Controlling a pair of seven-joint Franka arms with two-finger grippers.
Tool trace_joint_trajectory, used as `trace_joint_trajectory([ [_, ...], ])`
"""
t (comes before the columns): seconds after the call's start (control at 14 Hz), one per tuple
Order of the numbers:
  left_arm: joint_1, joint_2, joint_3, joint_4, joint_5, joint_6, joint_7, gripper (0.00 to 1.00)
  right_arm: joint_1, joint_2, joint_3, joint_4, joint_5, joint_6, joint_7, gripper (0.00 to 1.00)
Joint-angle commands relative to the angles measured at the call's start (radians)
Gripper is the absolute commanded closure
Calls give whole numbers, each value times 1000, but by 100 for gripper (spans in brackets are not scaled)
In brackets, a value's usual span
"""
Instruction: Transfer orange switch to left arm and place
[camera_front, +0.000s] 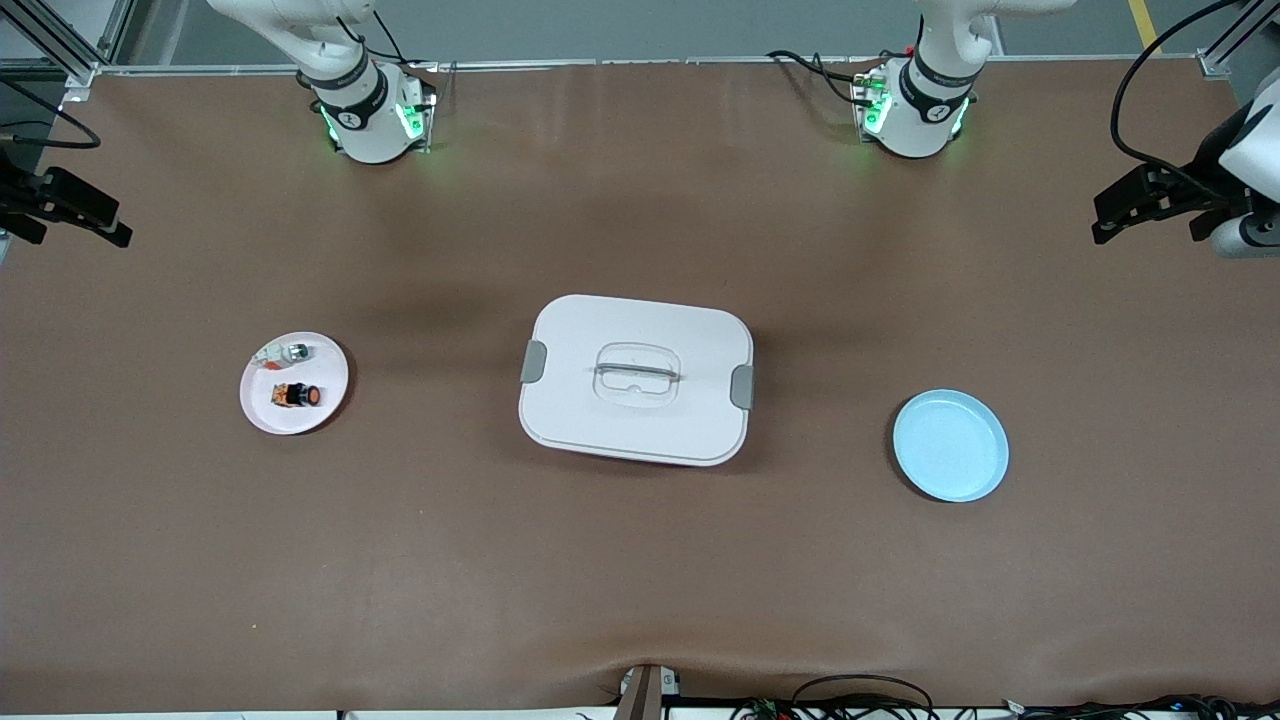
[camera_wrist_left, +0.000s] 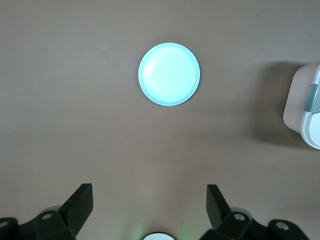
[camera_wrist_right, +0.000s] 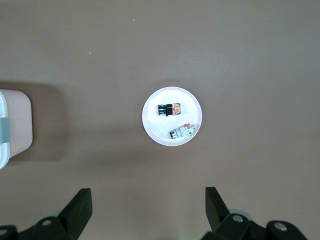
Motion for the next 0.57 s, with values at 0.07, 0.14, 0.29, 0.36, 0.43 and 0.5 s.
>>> trace_joint_trajectory([
  [0.07,4,2,0,15,-4,-4,17,0,-11,9,3,43,2,-37,6,0],
  [0.14,4,1,0,15,-6,-4,17,0,-14,20,3,60,7,-50,4,0],
  [0.29,2,1,0,15,-9,-4,17,0,-15,23,0,61,5,-51,7,0],
  [0.36,4,-1,0,15,-10,-4,17,0,-15,25,-1,61,5,-51,6,0],
  [0.43,4,-1,0,14,-12,-6,19,0,-17,31,-1,58,5,-51,6,0],
  [0.5,2,-3,0,14,-12,-6,19,0,-12,55,-1,61,-7,-53,9,0],
])
